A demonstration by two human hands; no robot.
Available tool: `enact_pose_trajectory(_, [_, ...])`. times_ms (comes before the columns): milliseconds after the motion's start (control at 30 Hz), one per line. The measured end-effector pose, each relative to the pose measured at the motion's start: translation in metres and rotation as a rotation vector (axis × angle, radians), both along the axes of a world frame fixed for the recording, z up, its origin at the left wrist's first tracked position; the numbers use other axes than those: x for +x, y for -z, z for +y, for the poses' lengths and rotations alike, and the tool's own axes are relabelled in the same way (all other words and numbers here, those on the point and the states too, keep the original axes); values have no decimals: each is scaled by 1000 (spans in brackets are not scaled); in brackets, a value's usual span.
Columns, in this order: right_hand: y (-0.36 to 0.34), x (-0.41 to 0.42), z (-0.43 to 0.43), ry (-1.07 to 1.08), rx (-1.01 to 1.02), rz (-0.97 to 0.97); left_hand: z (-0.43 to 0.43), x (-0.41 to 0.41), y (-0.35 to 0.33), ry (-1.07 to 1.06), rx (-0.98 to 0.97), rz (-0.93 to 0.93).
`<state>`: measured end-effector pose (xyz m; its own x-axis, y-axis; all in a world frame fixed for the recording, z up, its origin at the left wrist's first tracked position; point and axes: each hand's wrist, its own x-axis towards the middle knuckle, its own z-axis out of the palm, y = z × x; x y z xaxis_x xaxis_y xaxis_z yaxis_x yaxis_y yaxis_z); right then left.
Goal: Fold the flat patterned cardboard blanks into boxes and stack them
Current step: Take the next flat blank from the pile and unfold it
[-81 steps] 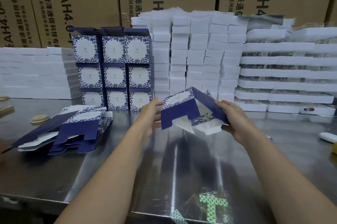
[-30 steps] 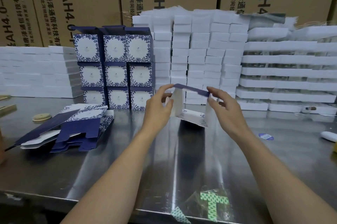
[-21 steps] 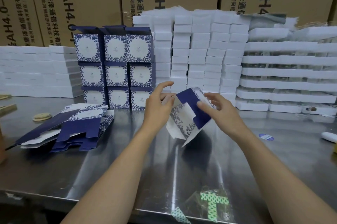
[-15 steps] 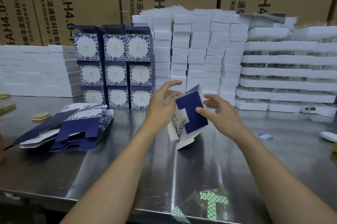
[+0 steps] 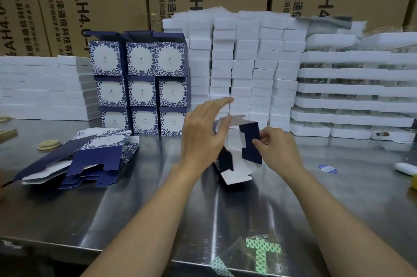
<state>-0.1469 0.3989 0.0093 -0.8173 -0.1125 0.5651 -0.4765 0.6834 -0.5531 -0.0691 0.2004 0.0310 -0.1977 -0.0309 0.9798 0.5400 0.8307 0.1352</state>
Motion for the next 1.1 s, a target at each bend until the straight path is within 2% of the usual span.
enact_pose_trajectory(67, [3,-4,3,-2,-45,-108,-4,-4,1,66,239,-28])
enact_pose_trajectory(133, [4,-5,4,-68,-126,-322,-15,-12,5,1,451,-149])
enact_pose_trajectory(200, [6,-4,5,-134,-235,-579,-31,-23,15,-87,596,-415])
enact_pose_trajectory(300, [7,-2,5,-215,-327,-854,-46,-37,36,-148,607,-852])
enact_pose_trajectory(333, [7,-3,5,-235,-379,-877,-46,-40,40,-73,683,-932])
enact_pose_trajectory(400, [5,-5,3,-269,-541,-863,-43,-40,39,292,1064,-993])
enact_pose_trajectory(467, [2,-5,2,-352,-737,-857,-41,-36,35,685,1455,-928])
enact_pose_trajectory(500, [0,-4,1,-411,-826,-857,-42,-37,35,744,1518,-887])
enact_pose_trajectory(567, [-5,-1,0,-504,-960,-846,-38,-37,36,682,1412,-934])
enact_pose_trajectory(667, [-13,5,-1,-583,-1097,-836,-16,-29,34,568,1080,-1113])
enact_pose_trajectory(800, [-16,8,-2,-675,-1116,-811,19,-20,30,690,791,-1182])
enact_pose_trajectory(867, [-14,9,-6,-680,-1040,-785,33,-18,32,746,776,-1171])
enact_pose_trajectory(1100, [-1,19,-26,-644,-754,-715,38,-24,35,802,1001,-1023])
